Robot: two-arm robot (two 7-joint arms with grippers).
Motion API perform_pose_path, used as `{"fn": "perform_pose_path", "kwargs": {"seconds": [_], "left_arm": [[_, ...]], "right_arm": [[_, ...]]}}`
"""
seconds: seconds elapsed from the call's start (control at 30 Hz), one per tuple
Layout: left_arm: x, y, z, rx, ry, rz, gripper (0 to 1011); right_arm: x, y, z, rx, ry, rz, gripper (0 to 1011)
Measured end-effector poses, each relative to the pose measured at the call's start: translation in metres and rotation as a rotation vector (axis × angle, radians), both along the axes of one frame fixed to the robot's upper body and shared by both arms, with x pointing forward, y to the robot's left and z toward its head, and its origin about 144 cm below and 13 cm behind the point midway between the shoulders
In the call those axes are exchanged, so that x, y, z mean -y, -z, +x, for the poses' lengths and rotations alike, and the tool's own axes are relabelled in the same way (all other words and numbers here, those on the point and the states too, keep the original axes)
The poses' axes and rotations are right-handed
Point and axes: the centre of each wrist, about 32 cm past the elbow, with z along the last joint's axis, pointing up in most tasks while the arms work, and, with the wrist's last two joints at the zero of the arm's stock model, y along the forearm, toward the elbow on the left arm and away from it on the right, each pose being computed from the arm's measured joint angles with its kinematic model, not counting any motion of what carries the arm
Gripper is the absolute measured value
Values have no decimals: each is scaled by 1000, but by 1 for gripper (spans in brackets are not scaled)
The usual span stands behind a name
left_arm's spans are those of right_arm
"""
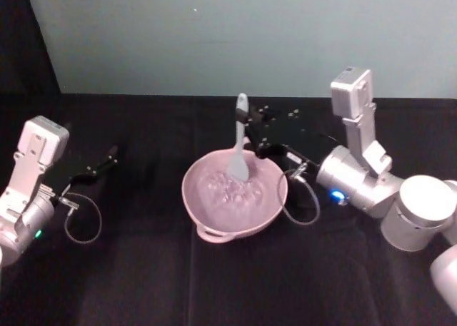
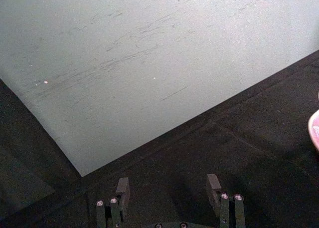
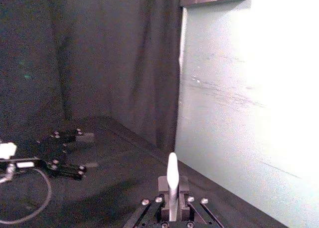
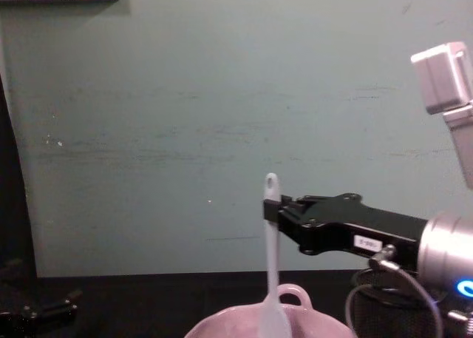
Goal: Use the one hand to pick up the spoon and stir the clear water in the bowl.
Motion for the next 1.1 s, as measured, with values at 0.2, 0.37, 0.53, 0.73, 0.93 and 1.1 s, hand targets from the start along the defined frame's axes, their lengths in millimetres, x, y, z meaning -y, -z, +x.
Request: {"fn": "perform_pose_path", "kwargs": {"seconds": [0.2, 0.37, 0.53, 0.73, 0.93, 1.1], "left_arm": [[0, 0, 0, 0, 0, 0, 1011], [0, 0, 0, 0, 0, 0, 1011], [0, 0, 0, 0, 0, 0, 1011], [0, 0, 0, 0, 0, 0, 1011], [0, 0, 0, 0, 0, 0, 1011], [0, 0, 0, 0, 0, 0, 1011]], "right_arm": [[21, -8, -7, -16, 11, -25, 114], [34, -14, -22, -32, -27, -14, 114], [35, -17, -40, -60, -95, 24, 114], [16, -10, -48, -102, -168, 51, 114], [-4, 2, -39, -100, -179, 76, 114], [-12, 8, -27, -55, -142, 92, 114]]}}
